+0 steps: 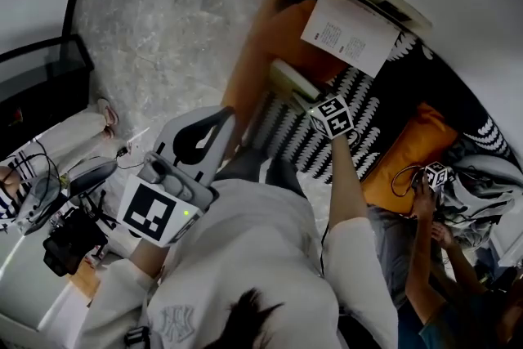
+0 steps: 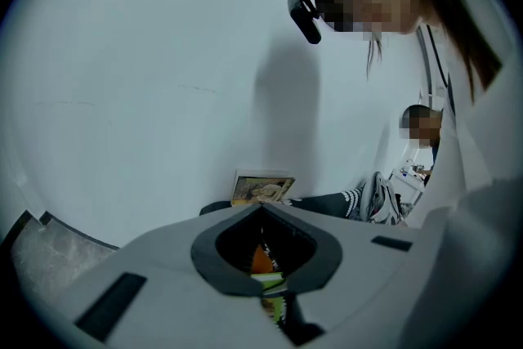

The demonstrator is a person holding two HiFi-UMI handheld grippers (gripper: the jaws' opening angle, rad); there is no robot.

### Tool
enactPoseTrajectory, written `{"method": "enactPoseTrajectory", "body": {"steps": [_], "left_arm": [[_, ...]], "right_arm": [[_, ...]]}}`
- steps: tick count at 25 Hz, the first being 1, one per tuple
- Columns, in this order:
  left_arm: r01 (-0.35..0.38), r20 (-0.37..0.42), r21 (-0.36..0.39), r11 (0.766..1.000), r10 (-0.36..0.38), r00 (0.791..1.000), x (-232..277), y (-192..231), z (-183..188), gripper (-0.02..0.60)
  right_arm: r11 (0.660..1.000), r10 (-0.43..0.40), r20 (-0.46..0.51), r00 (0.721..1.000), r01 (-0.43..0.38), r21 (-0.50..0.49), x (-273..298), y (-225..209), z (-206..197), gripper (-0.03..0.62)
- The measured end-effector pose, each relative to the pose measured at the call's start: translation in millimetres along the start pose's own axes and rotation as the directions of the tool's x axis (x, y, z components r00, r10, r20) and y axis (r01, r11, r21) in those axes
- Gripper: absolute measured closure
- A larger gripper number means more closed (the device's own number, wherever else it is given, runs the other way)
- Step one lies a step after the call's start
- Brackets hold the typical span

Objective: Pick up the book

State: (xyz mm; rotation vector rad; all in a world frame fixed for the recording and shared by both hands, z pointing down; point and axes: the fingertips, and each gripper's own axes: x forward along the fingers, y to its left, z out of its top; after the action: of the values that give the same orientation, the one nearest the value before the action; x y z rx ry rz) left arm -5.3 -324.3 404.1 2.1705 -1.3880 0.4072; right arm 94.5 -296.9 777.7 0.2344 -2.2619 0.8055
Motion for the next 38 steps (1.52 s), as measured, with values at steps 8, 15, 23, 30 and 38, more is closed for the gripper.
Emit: {"method": "enactPoseTrajectory", "body": {"steps": [8, 15, 23, 30, 38], "left_arm": [[0.007, 0.026, 0.007, 1.000, -0.007, 1.000, -5.7, -2.0, -4.5, 0.572], [0.027, 0.055, -0.025, 0.999, -0.025, 0.998, -12.3, -5.2, -12.9, 0.572], [0.039, 0.127, -0.041, 0.998, -0.034, 0.991, -32.2, -6.6, -9.3, 0.572], [0.037, 0.181, -0.067, 0.997, -0.025, 0.983, -53.7, -2.4, -2.4, 0.572], [0.070, 0.245, -0.054, 0.996, -0.055, 0.968, -70.3, -11.8, 16.5, 0.572]], "right_arm": [[0.996, -0.040, 0.024, 0.999, 0.038, 0.075, -29.5, 11.0, -5.0, 0.445], [0.967, -0.118, 0.108, 0.987, 0.090, 0.241, -67.7, 16.9, 1.4, 0.445], [0.935, -0.240, 0.193, 0.951, 0.173, 0.309, -116.5, 21.7, 28.9, 0.445], [0.911, -0.343, 0.254, 0.904, 0.254, 0.325, -166.7, 40.5, 56.6, 0.445], [0.848, -0.504, 0.327, 0.800, 0.384, 0.366, -234.8, 71.2, 88.5, 0.445]]}}
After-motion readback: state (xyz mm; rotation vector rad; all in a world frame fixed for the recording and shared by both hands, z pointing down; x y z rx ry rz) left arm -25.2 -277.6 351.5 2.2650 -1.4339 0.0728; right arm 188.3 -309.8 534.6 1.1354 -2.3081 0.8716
